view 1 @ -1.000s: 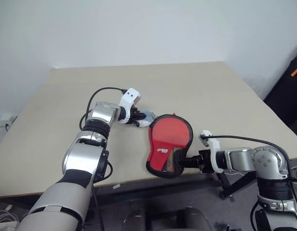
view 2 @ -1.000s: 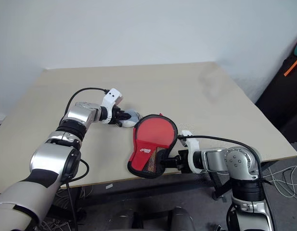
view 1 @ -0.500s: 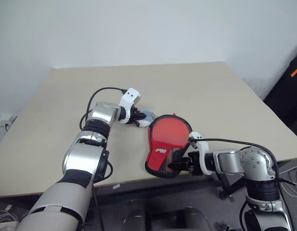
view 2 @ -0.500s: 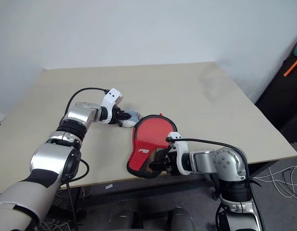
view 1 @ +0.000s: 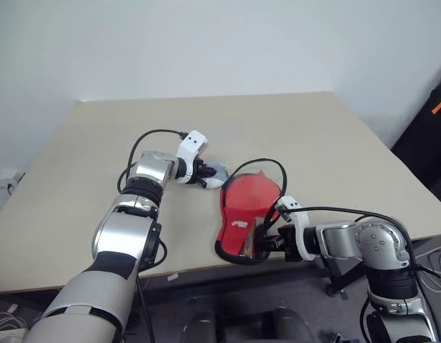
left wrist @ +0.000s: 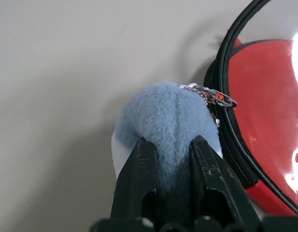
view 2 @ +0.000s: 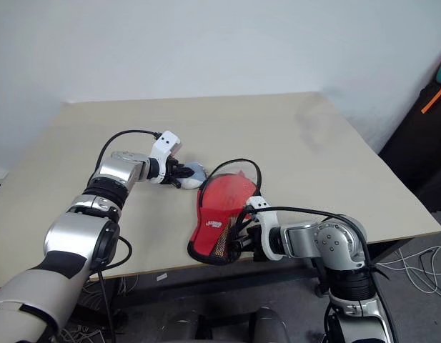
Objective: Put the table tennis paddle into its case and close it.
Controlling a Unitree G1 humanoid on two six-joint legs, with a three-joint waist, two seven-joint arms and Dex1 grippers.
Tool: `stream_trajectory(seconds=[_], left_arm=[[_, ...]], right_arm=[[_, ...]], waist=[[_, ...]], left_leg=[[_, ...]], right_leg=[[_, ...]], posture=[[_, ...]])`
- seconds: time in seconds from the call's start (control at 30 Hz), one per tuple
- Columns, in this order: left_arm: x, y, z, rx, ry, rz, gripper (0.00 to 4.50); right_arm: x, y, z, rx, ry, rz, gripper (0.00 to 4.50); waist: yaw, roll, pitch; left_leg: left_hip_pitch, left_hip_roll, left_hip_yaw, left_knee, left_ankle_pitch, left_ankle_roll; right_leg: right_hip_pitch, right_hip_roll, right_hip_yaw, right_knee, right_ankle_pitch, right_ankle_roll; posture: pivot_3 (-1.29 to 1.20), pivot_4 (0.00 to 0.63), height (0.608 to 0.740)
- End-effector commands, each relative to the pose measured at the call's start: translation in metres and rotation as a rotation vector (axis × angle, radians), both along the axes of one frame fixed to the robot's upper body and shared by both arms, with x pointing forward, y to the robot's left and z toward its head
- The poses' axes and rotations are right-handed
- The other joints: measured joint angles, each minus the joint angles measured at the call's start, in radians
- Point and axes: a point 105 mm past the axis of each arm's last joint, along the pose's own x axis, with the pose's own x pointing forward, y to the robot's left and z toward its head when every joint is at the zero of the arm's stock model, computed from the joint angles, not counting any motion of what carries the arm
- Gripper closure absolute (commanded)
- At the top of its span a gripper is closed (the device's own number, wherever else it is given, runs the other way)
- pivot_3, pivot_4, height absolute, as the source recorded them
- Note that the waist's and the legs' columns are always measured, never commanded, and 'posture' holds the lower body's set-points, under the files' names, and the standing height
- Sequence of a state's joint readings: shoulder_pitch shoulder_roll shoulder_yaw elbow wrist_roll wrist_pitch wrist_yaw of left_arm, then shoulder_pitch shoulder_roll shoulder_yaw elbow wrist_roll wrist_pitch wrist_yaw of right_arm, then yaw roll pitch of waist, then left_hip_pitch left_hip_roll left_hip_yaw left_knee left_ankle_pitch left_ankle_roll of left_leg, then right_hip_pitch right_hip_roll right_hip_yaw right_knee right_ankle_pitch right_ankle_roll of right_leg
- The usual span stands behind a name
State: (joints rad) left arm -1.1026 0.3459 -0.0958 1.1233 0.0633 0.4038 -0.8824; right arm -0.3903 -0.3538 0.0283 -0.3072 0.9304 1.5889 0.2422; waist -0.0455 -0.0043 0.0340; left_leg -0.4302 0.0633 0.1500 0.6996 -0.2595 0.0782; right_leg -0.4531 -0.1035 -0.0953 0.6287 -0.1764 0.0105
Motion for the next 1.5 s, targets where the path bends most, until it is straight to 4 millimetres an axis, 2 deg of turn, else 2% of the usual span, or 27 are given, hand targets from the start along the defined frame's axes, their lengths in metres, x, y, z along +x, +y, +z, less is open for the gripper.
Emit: stream_trajectory(seconds=[0.03, 0.37, 0.63, 0.83, 1.37, 1.5], left_arm=[[0.005, 0.002, 0.015, -0.012, -0.045, 0.004, 3.82], [0.005, 0.002, 0.014, -0.009, -0.043, 0.007, 3.82], [0.004, 0.005, 0.013, -0.01, -0.036, 0.01, 3.82], [0.001, 0.006, 0.01, -0.007, -0.026, -0.004, 3.82], [-0.007, 0.011, 0.008, 0.008, -0.013, -0.063, 3.82], [-0.006, 0.012, 0.007, 0.016, -0.015, -0.056, 3.82]], right_arm=[[-0.002, 0.0, 0.004, -0.003, -0.008, 0.044, 4.45], [-0.01, -0.008, 0.008, 0.023, 0.011, 0.134, 4.45], [-0.019, -0.028, 0.02, 0.004, -0.065, 0.241, 4.45], [-0.02, -0.044, 0.017, -0.073, -0.107, 0.314, 4.45], [-0.046, -0.056, 0.005, -0.092, -0.125, 0.626, 4.45], [-0.052, -0.059, -0.003, -0.122, -0.137, 0.685, 4.45]], waist=[[0.0, 0.0, 0.0], [0.0, 0.0, 0.0], [0.0, 0.0, 0.0], [0.001, -0.001, 0.0], [0.002, -0.001, 0.001], [0.002, -0.001, 0.001]], left_leg=[[0.0, 0.0, 0.0, 0.0, 0.0, 0.0], [0.0, 0.0, 0.0, 0.001, -0.001, 0.002], [0.0, 0.0, 0.0, 0.002, -0.003, 0.005], [0.0, 0.0, -0.001, 0.002, -0.005, 0.007], [0.0, 0.001, -0.002, 0.007, -0.006, 0.004], [0.0, 0.001, -0.003, 0.008, -0.006, 0.004]], right_leg=[[0.0, 0.0, 0.0, 0.0, 0.0, 0.0], [0.0, 0.0, 0.0, 0.0, 0.0, 0.0], [0.0, 0.0, 0.0, -0.001, 0.0, 0.0], [0.001, 0.0, 0.0, -0.001, -0.001, 0.001], [0.002, -0.001, 0.0, -0.002, -0.002, 0.004], [0.003, -0.001, 0.0, -0.002, -0.002, 0.004]], posture=[[0.0, 0.0, 0.724], [0.0, 0.0, 0.724], [0.0, 0.0, 0.724], [0.0, 0.0, 0.724], [0.0, 0.0, 0.724], [0.0, 0.0, 0.724]])
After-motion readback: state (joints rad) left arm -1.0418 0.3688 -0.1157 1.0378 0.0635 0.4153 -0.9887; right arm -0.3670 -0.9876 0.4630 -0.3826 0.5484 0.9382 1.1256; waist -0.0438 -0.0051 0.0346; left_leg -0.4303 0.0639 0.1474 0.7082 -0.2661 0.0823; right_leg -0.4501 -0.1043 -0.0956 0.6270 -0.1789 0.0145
